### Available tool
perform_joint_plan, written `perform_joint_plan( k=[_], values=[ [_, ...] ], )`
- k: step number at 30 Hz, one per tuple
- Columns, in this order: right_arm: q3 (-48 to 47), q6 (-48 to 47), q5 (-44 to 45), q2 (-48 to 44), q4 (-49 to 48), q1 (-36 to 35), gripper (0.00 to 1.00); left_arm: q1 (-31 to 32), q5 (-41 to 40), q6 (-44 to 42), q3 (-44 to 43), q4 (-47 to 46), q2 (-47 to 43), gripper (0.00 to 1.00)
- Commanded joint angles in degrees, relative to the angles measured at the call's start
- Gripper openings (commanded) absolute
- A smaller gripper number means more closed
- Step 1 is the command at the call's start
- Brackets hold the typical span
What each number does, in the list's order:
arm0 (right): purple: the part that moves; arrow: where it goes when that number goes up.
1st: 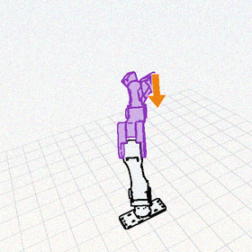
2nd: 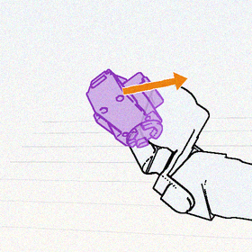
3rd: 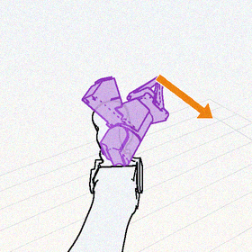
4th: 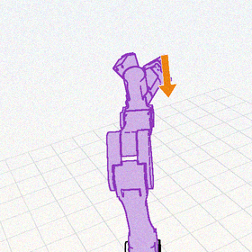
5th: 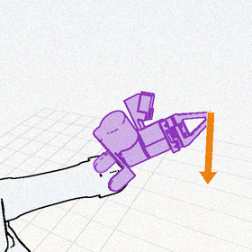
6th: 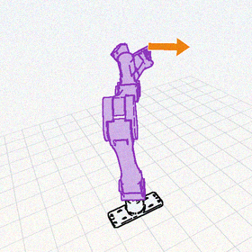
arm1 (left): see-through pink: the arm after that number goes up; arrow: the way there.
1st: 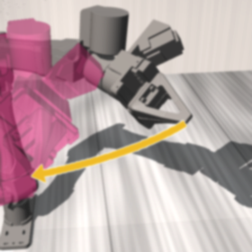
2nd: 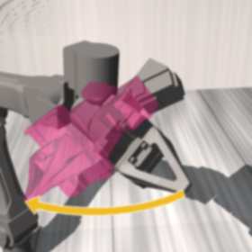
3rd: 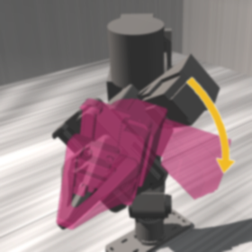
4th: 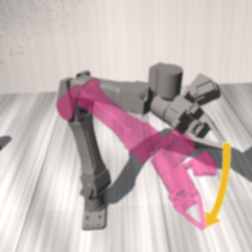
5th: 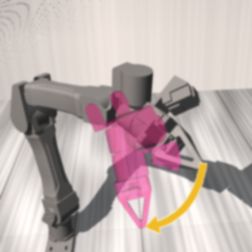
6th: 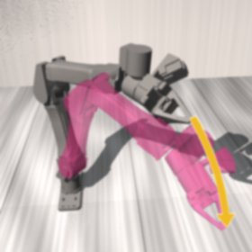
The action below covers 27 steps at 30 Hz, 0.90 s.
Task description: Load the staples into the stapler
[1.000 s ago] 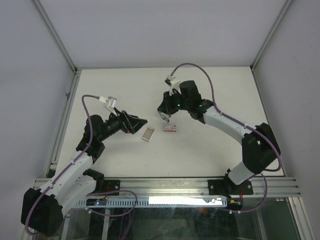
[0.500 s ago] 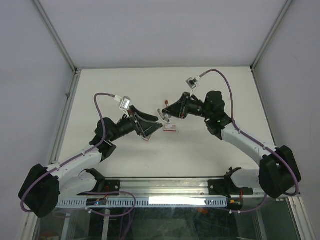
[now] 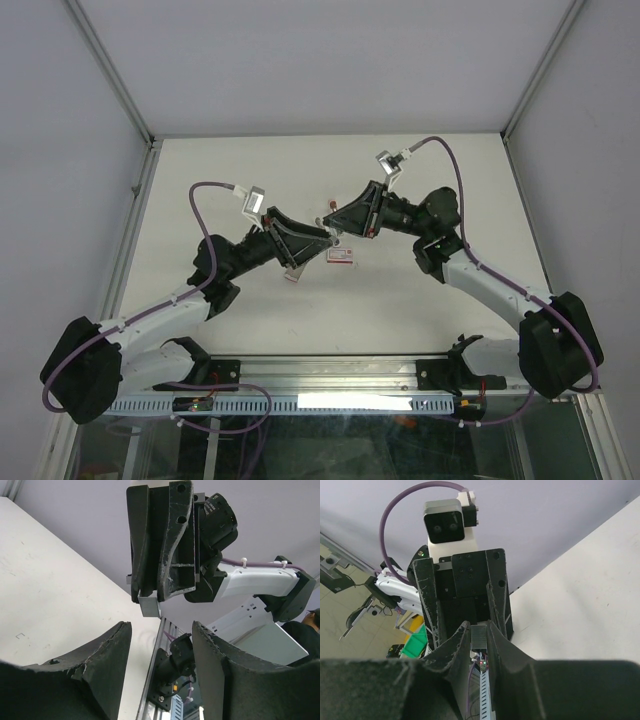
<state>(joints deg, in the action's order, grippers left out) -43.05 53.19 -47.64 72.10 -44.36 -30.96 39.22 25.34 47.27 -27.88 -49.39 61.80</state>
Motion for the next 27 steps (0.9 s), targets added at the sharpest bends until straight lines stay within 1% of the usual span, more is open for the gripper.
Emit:
perform_joint_plan(
  k=[1, 3, 6, 12, 18, 24, 25, 27],
  values=[
    [-0.2, 2.1, -2.1, -0.6, -6.5, -1.0, 0.20, 1.1, -1.7, 0.0, -2.8, -3.4, 0.7, 0.51],
    [-0.2, 2.6, -2.3, -0.3, -7.3, -1.3, 0.20, 1.2, -1.9, 0.1, -2.9, -3.3, 0.9, 0.49],
    [-0.2, 2.9, -2.7, 0.0, -7.8, -1.6, 0.21, 1.3, -1.9, 0.1, -3.2, -3.3, 1.0, 0.43],
    [0.3, 2.9, -2.6, 0.2, -8.0, -1.8, 0.20, 1.6, -2.0, 0.0, -2.9, -3.4, 0.5, 0.41],
    [0.6, 2.7, -2.5, 0.5, -8.0, -1.8, 0.20, 1.6, -2.1, 0.1, -3.3, -3.3, 0.3, 0.35],
    [1.1, 2.1, -2.1, 0.5, -7.7, -1.8, 0.21, 1.6, -1.9, 0.0, -3.3, -2.8, 0.3, 0.20],
    [1.3, 1.7, -1.9, 0.4, -7.4, -1.8, 0.22, 1.6, -1.9, -0.1, -3.3, -2.5, 0.3, 0.17],
    [1.7, 1.1, -1.4, 0.1, -6.7, -1.8, 0.31, 1.6, -2.9, -0.1, -3.1, -1.1, 0.1, 0.12]
  ],
)
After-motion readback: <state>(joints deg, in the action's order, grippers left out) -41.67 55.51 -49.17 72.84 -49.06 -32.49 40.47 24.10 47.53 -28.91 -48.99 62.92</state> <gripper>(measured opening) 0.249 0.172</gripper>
